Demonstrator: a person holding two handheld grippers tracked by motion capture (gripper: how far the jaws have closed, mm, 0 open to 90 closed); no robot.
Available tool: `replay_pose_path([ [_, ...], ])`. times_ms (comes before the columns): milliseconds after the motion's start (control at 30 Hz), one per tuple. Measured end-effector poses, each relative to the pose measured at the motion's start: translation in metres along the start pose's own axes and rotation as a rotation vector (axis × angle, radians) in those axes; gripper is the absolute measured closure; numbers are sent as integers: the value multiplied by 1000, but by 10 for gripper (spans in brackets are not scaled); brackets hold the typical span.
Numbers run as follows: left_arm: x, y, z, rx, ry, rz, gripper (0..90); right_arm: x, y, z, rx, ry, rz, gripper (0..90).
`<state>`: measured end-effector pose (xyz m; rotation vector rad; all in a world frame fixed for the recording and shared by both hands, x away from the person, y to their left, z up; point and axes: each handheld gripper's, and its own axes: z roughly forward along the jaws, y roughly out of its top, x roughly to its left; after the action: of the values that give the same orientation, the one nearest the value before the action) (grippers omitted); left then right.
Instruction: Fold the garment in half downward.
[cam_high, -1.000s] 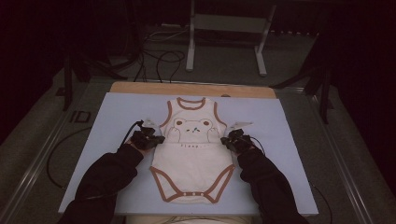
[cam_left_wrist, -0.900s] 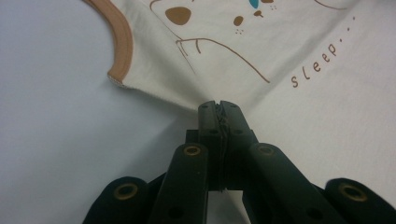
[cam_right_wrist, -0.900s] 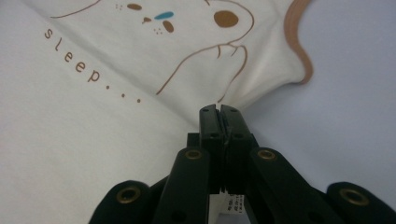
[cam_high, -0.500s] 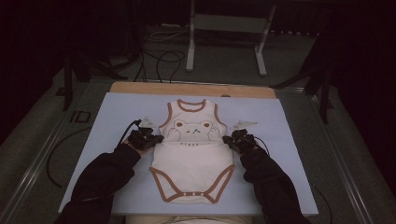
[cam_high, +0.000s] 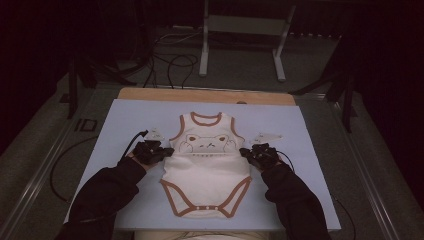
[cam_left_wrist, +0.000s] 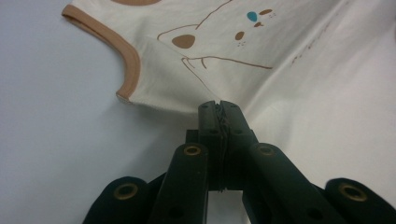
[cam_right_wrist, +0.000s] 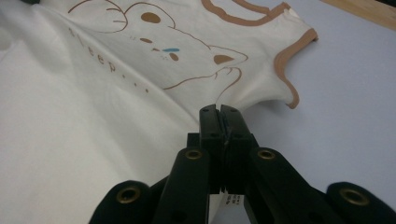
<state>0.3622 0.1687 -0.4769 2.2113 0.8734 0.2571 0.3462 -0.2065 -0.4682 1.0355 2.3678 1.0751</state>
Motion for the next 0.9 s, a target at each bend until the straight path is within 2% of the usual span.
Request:
replay_pose_path([
  [333, -16, -4, -13, 8, -25, 50, 900, 12, -7, -14, 0, 19, -24, 895],
  [367, -20, -5, -16, 11, -25, 65, 900, 14, -9, -18, -1, 21, -29, 894],
  [900, -40, -17, -30, 20, -65, 114, 900, 29, -24, -37, -1, 58, -45, 895],
])
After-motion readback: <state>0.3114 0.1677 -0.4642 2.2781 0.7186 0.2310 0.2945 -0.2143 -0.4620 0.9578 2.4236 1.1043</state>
